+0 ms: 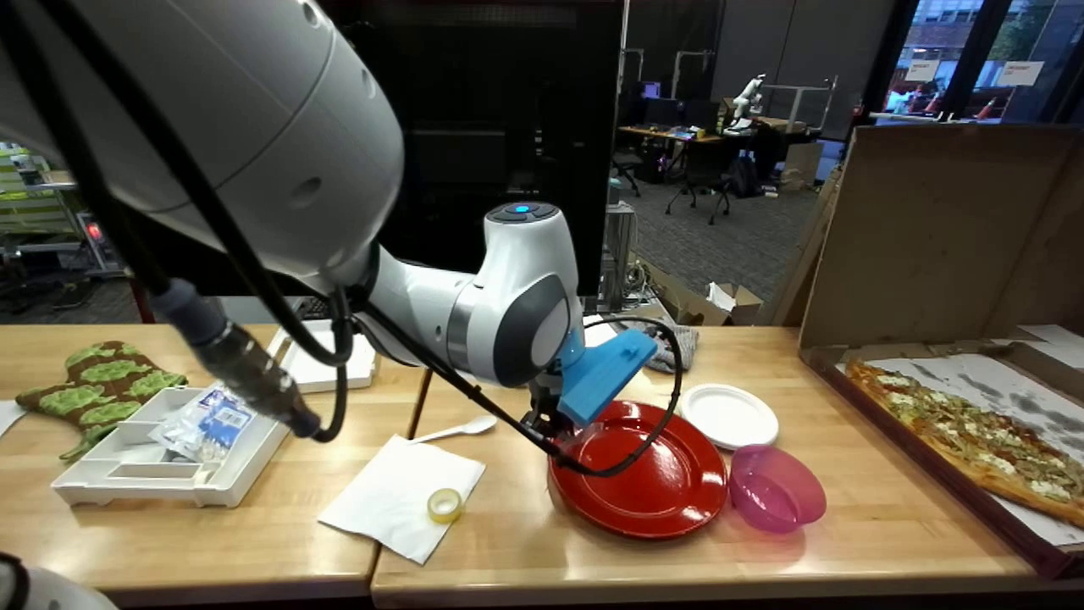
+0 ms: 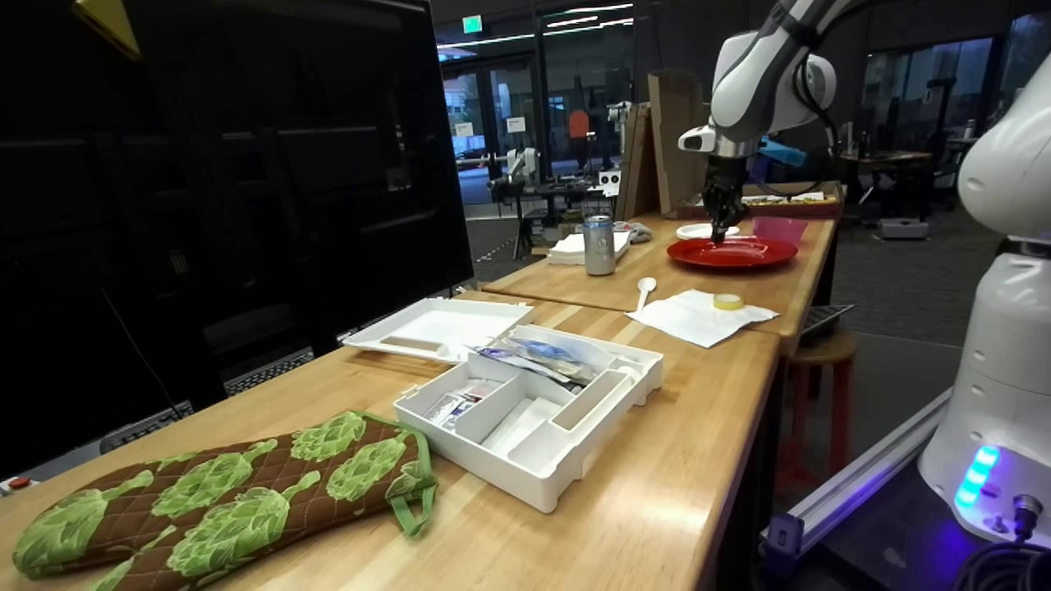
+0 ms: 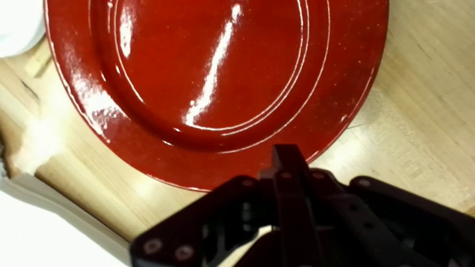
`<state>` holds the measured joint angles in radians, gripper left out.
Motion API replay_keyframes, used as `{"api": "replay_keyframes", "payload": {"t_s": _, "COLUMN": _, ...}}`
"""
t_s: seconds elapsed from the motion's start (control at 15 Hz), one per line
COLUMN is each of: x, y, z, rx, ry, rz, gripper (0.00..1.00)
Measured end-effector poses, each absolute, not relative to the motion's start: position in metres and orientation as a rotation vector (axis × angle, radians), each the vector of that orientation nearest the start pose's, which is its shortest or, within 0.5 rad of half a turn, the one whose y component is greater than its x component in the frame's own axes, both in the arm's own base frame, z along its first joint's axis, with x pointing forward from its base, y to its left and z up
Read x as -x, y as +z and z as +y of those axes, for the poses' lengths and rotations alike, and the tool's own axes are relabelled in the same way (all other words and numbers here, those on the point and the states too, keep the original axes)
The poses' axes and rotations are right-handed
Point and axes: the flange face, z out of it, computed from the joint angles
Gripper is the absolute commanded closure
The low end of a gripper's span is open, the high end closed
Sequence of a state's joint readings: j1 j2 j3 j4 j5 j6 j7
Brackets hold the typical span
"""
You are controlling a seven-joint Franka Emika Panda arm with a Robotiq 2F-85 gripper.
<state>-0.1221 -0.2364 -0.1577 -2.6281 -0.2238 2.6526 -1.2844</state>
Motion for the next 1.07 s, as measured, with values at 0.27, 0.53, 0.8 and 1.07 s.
{"api": "replay_keyframes", "payload": {"t_s": 0.27, "x": -0.404, "y": 0.354, "z": -0.085, "rx": 2.655, "ry": -0.215, "rz": -2.196, "gripper": 0.73}}
{"api": "replay_keyframes", "payload": {"t_s": 0.53, "x": -0.392, "y": 0.363, "z": -0.063, "rx": 2.554, "ry": -0.331, "rz": -2.401, "gripper": 0.5}}
{"api": "replay_keyframes", "payload": {"t_s": 0.8, "x": -0.394, "y": 0.38, "z": -0.086, "rx": 2.76, "ry": -0.406, "rz": -2.077, "gripper": 0.21}}
{"api": "replay_keyframes", "payload": {"t_s": 1.07, "x": -0.389, "y": 0.386, "z": -0.158, "rx": 2.938, "ry": -0.351, "rz": -1.729, "gripper": 0.01}}
